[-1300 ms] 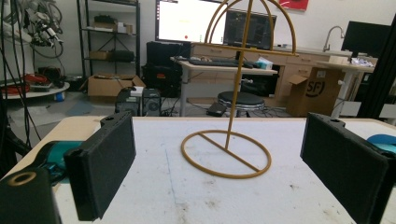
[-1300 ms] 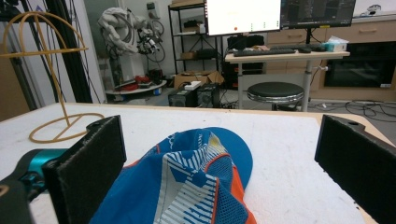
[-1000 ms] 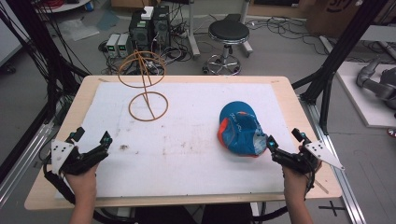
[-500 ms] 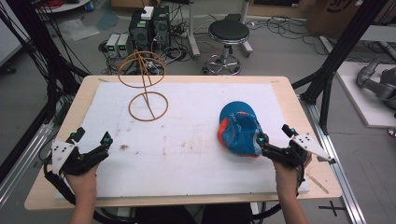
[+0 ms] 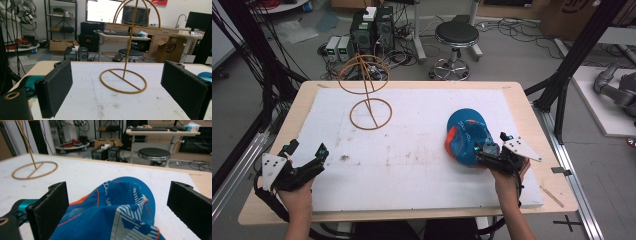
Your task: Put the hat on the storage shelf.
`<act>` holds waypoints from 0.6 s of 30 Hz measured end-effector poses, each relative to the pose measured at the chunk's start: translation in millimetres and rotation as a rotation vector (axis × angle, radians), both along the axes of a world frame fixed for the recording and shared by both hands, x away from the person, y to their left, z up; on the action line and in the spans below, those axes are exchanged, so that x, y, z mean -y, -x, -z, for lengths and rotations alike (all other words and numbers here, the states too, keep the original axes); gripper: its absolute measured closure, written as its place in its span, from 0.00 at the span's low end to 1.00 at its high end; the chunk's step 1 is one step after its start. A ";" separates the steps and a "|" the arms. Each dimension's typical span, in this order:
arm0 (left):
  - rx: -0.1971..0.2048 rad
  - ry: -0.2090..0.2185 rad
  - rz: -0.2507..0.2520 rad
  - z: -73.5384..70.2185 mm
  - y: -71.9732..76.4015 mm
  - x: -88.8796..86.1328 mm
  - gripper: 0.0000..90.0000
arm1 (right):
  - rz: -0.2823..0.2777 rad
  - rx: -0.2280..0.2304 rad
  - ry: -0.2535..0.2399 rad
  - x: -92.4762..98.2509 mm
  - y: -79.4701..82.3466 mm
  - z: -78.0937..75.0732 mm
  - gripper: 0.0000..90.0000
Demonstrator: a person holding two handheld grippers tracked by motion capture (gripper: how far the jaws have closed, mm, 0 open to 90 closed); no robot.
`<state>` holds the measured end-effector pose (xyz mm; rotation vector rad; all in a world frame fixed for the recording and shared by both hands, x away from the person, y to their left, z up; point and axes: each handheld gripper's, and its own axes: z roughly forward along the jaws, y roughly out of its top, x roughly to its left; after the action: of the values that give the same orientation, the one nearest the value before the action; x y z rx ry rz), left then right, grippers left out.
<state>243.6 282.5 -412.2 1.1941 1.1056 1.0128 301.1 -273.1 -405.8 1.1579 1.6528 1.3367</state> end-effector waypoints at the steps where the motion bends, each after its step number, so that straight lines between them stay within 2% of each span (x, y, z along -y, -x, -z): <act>1: -0.003 -0.004 0.000 0.0 -0.1 0.5 0.12 | 0.000 0.000 0.000 0.0 0.0 0.0 0.04; 8: -0.004 -0.009 0.006 0.2 -0.8 2.4 0.12 | -0.003 -0.032 0.043 -5.6 -4.9 6.6 0.05; 11: -0.004 -0.007 0.004 0.3 -0.6 2.3 0.12 | -0.003 -0.031 0.065 -6.1 -7.2 9.3 0.06; 12: -0.005 -0.007 0.004 0.2 -0.4 2.3 0.12 | 0.000 -0.045 0.062 -7.4 -7.3 10.1 0.06; 13: -0.005 -0.008 0.005 0.2 -0.2 2.2 0.12 | 0.009 -0.049 0.070 -8.1 -7.8 10.8 0.08; 15: -0.006 -0.008 0.004 0.3 -0.1 2.0 0.12 | 0.018 -0.052 0.075 -9.7 -8.2 11.7 0.19; 18: -0.006 -0.009 0.003 0.4 0.2 1.8 0.12 | 0.013 -0.066 0.071 -10.3 -9.0 12.4 0.23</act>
<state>243.3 280.7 -412.6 1.2068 1.1047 1.0134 310.1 -262.8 -418.2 1.1809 1.7225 1.2339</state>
